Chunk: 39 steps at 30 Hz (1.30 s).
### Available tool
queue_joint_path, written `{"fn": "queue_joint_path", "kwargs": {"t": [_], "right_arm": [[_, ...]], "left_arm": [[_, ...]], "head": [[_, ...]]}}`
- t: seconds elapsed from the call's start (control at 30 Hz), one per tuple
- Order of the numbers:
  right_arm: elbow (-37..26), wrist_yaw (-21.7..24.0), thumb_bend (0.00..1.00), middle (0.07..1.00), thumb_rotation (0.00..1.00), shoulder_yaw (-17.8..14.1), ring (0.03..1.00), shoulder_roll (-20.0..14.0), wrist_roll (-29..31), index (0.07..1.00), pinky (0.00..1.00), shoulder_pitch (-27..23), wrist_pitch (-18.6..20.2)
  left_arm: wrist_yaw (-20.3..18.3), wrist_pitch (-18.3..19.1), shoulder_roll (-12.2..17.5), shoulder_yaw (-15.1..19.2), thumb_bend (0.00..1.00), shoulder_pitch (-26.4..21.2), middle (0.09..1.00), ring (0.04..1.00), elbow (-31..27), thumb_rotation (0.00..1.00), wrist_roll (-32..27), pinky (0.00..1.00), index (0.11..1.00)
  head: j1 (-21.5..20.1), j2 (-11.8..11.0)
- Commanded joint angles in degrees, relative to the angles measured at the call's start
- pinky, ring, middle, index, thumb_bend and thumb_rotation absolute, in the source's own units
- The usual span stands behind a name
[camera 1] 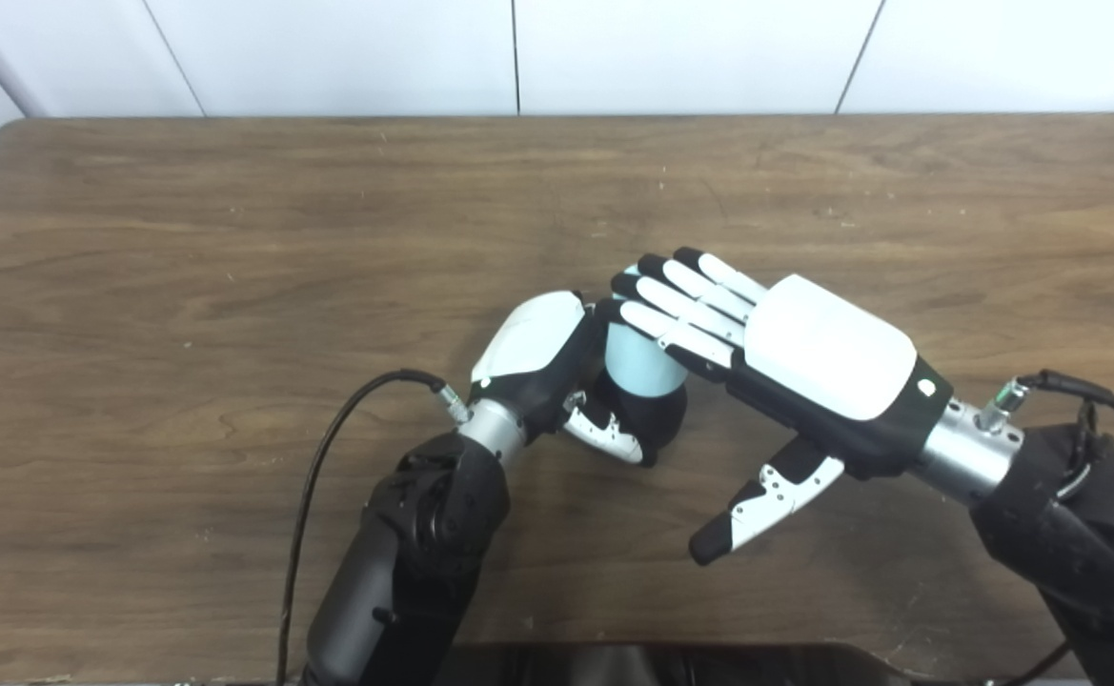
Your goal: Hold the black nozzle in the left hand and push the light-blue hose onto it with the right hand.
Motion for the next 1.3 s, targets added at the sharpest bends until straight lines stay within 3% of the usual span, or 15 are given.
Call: {"fn": "queue_joint_path", "kwargs": {"t": [0.0, 0.2, 0.5, 0.73, 1.0, 1.27], "right_arm": [[1.9, 5.3, 0.67, 1.000, 1.00, 2.6, 1.000, -1.6, 0.6, 0.998, 1.00, 2.4, 0.6], [1.6, 5.8, 0.67, 1.000, 1.00, 2.3, 1.000, -1.8, 1.4, 0.997, 1.00, 1.5, 1.4], [-3.3, 7.3, 0.67, 1.000, 1.00, 0.3, 1.000, -1.8, 3.9, 0.999, 1.00, -2.7, 6.3], [-3.5, 1.5, 0.67, 1.000, 1.00, -4.1, 1.000, 0.3, 3.5, 0.999, 1.00, -4.7, 2.5], [-2.9, 0.3, 0.68, 1.000, 1.00, -7.0, 1.000, 1.7, 3.0, 0.995, 1.00, -5.2, 0.0], [-2.8, 0.5, 0.67, 1.000, 1.00, -8.8, 1.000, 2.8, 3.2, 0.994, 1.00, -6.4, 0.5]], "left_arm": [[-7.0, 3.8, 1.4, -0.7, 0.52, 3.6, 0.604, 0.738, 3.4, 0.04, 0.4, 1.00, 0.489], [-7.0, 3.8, 1.2, -0.7, 0.52, 3.5, 0.605, 0.738, 3.7, 0.04, 0.6, 1.00, 0.489], [-7.2, 3.8, 1.2, -0.8, 0.52, 3.6, 0.600, 0.738, 3.6, 0.04, 0.7, 1.00, 0.488], [-6.8, 3.7, 1.6, -1.0, 0.52, 3.4, 0.611, 0.749, 3.8, 0.04, 0.7, 1.00, 0.483], [-6.6, 3.7, 1.6, -0.9, 0.52, 3.5, 0.615, 0.752, 4.0, 0.04, 0.4, 1.00, 0.488], [-6.1, 3.7, 1.5, -0.7, 0.52, 3.7, 0.608, 0.750, 4.2, 0.04, 0.1, 1.00, 0.488]], "head": [[0.1, 0.1], [0.0, 0.1], [0.0, -0.2], [0.0, -0.3], [0.0, -0.3], [0.1, -0.3]]}}
